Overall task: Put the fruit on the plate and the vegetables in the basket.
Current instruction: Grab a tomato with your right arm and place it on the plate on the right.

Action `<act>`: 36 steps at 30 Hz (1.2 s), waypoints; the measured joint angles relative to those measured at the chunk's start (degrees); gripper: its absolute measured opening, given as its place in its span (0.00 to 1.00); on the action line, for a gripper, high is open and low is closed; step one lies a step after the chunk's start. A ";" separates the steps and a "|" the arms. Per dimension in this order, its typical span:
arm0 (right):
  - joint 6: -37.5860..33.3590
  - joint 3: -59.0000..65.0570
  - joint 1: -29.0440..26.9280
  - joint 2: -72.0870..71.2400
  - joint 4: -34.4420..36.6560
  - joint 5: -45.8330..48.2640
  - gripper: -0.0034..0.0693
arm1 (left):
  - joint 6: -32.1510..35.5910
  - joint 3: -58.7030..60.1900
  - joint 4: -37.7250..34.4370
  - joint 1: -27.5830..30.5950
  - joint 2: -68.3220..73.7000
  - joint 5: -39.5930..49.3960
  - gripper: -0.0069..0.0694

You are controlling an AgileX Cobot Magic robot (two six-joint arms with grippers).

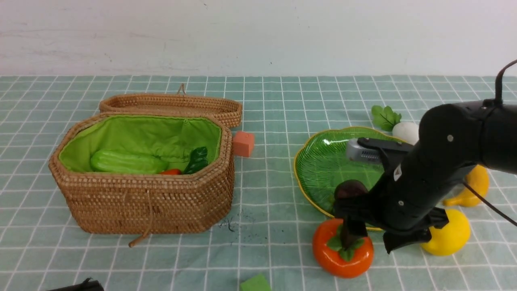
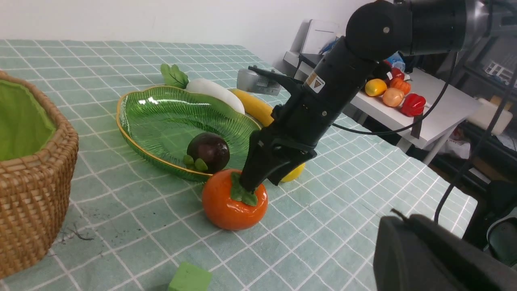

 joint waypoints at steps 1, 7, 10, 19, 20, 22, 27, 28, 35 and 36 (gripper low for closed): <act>0.00 0.00 -0.32 0.20 0.25 -0.14 0.84 | 0.00 0.00 0.00 0.00 0.00 0.05 0.07; -1.74 -0.17 -1.33 2.96 3.99 -1.25 0.84 | -0.04 0.00 -0.01 0.00 0.00 0.34 0.07; -4.44 -0.60 -1.33 4.19 7.66 -2.77 0.84 | -0.04 0.00 -0.01 0.00 0.00 0.47 0.07; -13.51 -0.78 -1.33 5.70 16.13 -2.81 0.84 | -0.04 0.00 -0.01 0.00 0.00 1.04 0.07; -14.16 -0.72 -1.33 5.86 16.70 -2.62 0.84 | -0.07 0.00 -0.01 0.00 0.00 1.12 0.07; -15.49 -0.50 -1.27 6.28 16.77 -2.01 0.83 | -0.07 0.00 -0.01 0.00 0.00 1.14 0.07; -17.44 -0.36 -0.91 6.52 17.26 -1.96 0.83 | -0.07 0.00 -0.01 0.00 0.00 1.21 0.07; -17.78 -0.36 -0.78 6.52 17.19 -1.96 0.83 | -0.11 0.00 -0.01 0.00 0.00 1.21 0.07; -22.19 -0.32 -0.25 7.08 17.99 -2.57 0.75 | -0.11 0.00 -0.01 0.00 0.00 1.28 0.07; -22.38 -0.32 -0.25 7.08 17.99 -2.59 0.74 | -0.11 0.00 -0.01 0.00 0.00 1.28 0.07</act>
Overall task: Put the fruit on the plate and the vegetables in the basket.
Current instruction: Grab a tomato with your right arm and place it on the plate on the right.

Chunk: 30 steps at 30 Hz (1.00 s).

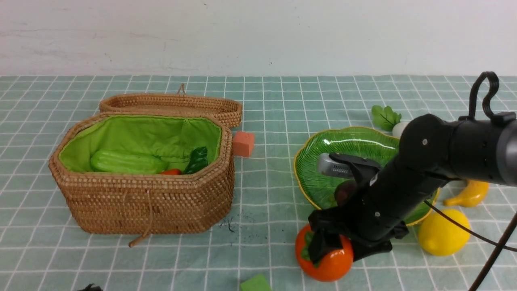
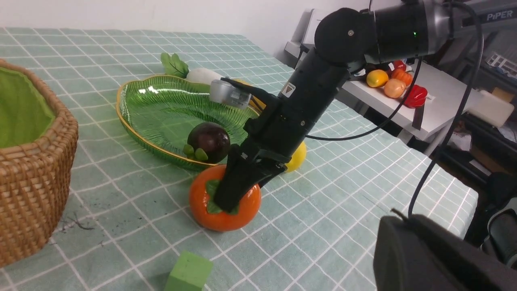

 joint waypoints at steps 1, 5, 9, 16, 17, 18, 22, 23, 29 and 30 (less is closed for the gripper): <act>-0.13 0.00 0.00 0.00 0.00 0.00 0.74 | 0.00 0.00 0.00 0.00 0.00 0.00 0.07; -0.20 -0.53 0.00 0.00 -0.53 1.05 0.74 | 0.18 0.00 0.00 0.00 0.00 -1.09 0.07; -0.23 -1.39 0.00 -0.73 -1.92 3.89 0.74 | 0.17 0.00 0.00 0.00 0.00 -3.22 0.08; 0.48 -5.35 -2.30 -9.47 -3.77 6.32 0.74 | 0.31 0.02 1.07 0.00 0.00 -5.28 0.08; 1.37 -6.37 -4.70 -11.10 -4.82 5.03 0.74 | 0.36 0.02 1.68 0.00 0.00 -5.59 0.08; 1.79 -6.74 -6.24 -11.58 -5.30 3.50 0.74 | 0.36 0.02 1.99 0.00 0.00 -5.75 0.08; 2.70 -7.11 -13.11 -10.78 -6.31 -2.88 0.74 | 0.36 0.02 2.37 0.00 0.00 -5.94 0.08; 2.76 -7.11 -15.49 -8.90 -6.36 -5.62 0.74 | 0.36 0.07 2.42 0.00 0.00 -5.94 0.08; 1.70 -7.11 -17.60 -2.03 -6.19 -10.13 0.74 | 0.36 0.07 2.59 0.00 0.00 -5.94 0.08; 0.88 -7.11 -17.60 -1.02 -6.19 -10.43 0.74 | 0.36 0.07 2.58 0.00 0.00 -5.94 0.08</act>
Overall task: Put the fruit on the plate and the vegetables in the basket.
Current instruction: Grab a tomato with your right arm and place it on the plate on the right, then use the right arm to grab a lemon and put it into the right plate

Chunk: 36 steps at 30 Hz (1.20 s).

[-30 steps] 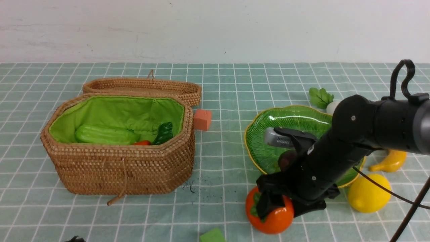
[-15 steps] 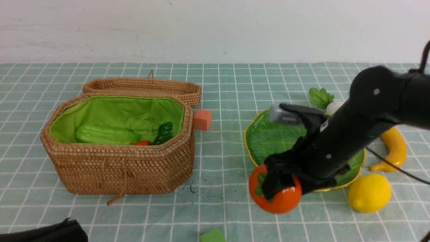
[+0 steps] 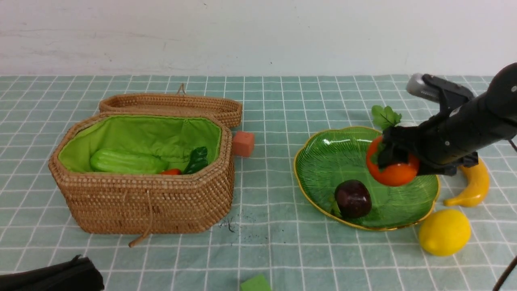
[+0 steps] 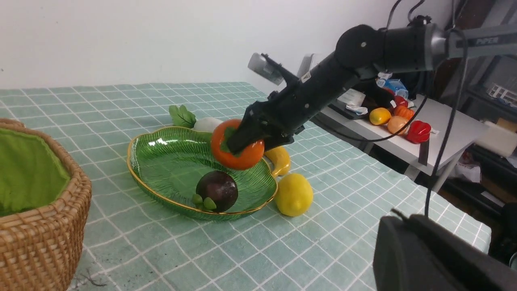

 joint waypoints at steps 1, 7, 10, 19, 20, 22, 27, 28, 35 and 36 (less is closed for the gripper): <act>-0.84 0.00 0.00 0.84 0.00 -0.15 0.74 | 0.00 0.00 0.00 0.00 0.00 0.00 0.08; -2.91 -0.17 0.00 1.66 -0.13 -0.03 0.89 | 0.00 0.00 0.00 0.00 0.00 0.06 0.08; -3.65 -1.83 0.00 -0.20 -0.72 4.17 0.97 | 0.00 0.00 0.00 0.00 0.00 0.06 0.08; 2.43 -2.96 0.00 -14.17 -8.89 22.55 0.80 | 0.00 0.00 1.75 0.00 0.00 0.11 0.09; 4.91 0.07 0.00 -17.67 -12.36 24.79 0.74 | 0.00 0.00 1.93 0.00 0.00 0.38 0.09; 7.19 2.93 0.00 -20.37 -14.42 25.37 0.69 | 0.00 0.00 2.18 0.00 0.00 0.66 0.09; 24.59 13.50 -1.82 -26.96 -17.77 23.14 0.73 | 0.00 0.00 3.93 0.00 0.00 2.42 0.09; 25.09 13.70 -1.88 -26.96 -17.77 22.79 0.74 | 0.00 0.00 4.06 0.00 0.00 2.57 0.09; 30.92 15.14 -3.42 -19.86 -17.84 11.76 0.97 | 0.00 0.00 5.25 0.00 0.00 3.09 0.10; 30.99 15.21 -3.71 -18.33 -17.84 10.84 0.97 | 0.00 0.00 5.40 0.00 0.00 3.23 0.10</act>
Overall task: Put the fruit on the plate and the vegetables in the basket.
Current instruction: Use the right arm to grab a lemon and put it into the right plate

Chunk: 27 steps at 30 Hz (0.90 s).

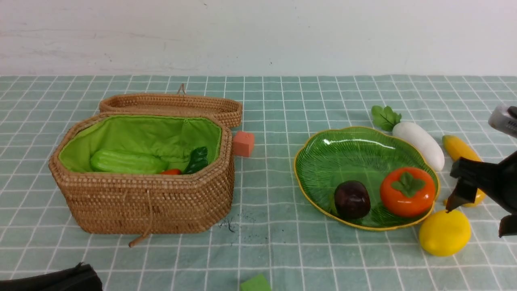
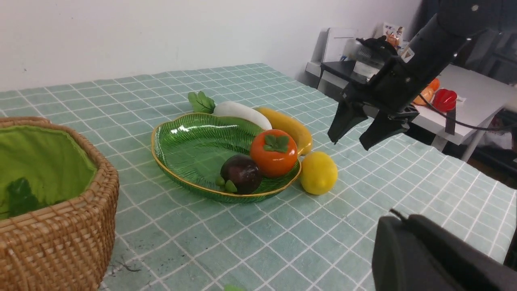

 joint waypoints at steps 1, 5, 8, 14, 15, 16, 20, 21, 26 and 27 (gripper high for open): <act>0.04 0.06 -0.33 1.77 -0.06 -1.19 0.97 | 0.00 0.00 0.18 0.00 0.00 0.23 0.10; 0.04 0.17 -1.00 6.60 -0.06 -3.71 0.96 | 0.00 0.00 0.64 0.00 0.00 1.54 0.10; 0.13 -0.08 -1.37 8.36 1.23 -5.60 0.94 | 0.00 0.00 0.69 0.00 0.00 2.38 0.10; -0.61 -0.27 -1.37 9.07 2.50 -6.47 0.90 | 0.00 0.00 0.79 0.00 0.00 2.76 0.10; -1.05 -0.33 -1.39 9.07 2.69 -6.16 0.90 | 0.00 0.00 0.83 0.00 0.00 2.76 0.10; -1.70 -0.38 -1.44 9.07 2.94 -5.78 0.90 | 0.00 0.00 0.83 0.00 0.00 2.76 0.10; -4.82 -1.59 -2.60 9.18 4.16 -2.52 0.89 | 0.00 0.00 0.83 0.00 0.00 2.76 0.10; -6.66 -2.55 -3.29 9.25 4.04 -0.55 0.88 | 0.00 0.00 0.83 0.00 0.00 2.76 0.10; -15.29 -6.08 -5.37 9.55 2.18 5.58 0.85 | 0.00 0.00 0.83 0.00 0.00 3.51 0.10; -15.83 -6.36 -5.43 9.55 2.12 6.00 0.84 | 0.00 0.00 0.83 0.00 0.00 3.58 0.10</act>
